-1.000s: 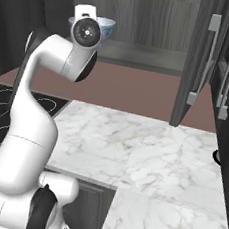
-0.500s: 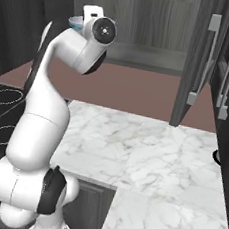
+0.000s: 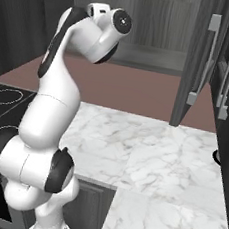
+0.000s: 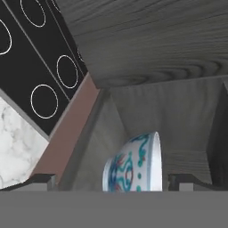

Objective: Move the bowls from the cabinet to the plates on the dining table.

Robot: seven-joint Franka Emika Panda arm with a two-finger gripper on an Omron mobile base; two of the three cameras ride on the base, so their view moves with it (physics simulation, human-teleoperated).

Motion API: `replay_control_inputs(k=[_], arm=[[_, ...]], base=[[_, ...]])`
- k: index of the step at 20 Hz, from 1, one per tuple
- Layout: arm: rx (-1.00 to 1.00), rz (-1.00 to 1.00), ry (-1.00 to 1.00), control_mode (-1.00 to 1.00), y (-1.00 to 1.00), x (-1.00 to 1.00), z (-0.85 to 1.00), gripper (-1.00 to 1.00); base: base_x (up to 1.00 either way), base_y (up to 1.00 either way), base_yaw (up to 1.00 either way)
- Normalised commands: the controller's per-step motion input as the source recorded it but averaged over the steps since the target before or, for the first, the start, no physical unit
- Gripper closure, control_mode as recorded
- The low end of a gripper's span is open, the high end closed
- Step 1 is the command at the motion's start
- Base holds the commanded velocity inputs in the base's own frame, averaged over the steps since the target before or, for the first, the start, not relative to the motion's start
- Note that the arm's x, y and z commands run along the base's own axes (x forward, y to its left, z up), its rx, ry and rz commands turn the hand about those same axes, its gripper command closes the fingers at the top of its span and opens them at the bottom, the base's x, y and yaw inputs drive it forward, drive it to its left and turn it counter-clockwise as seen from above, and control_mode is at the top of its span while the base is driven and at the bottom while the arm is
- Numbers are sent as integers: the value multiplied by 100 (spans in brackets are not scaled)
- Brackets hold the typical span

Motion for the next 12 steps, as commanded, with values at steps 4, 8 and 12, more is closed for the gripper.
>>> replay_control_inputs(k=[4, 8, 12], arm=[[0, 13, 5, -100, 2, 21, 11, -100], [-1, 13, 5, -100, 6, 19, 0, -100], [-3, 10, 2, -100, 15, 14, 0, -100]], base=[[0, 0, 0], [0, 0, 0], [0, 0, 0]])
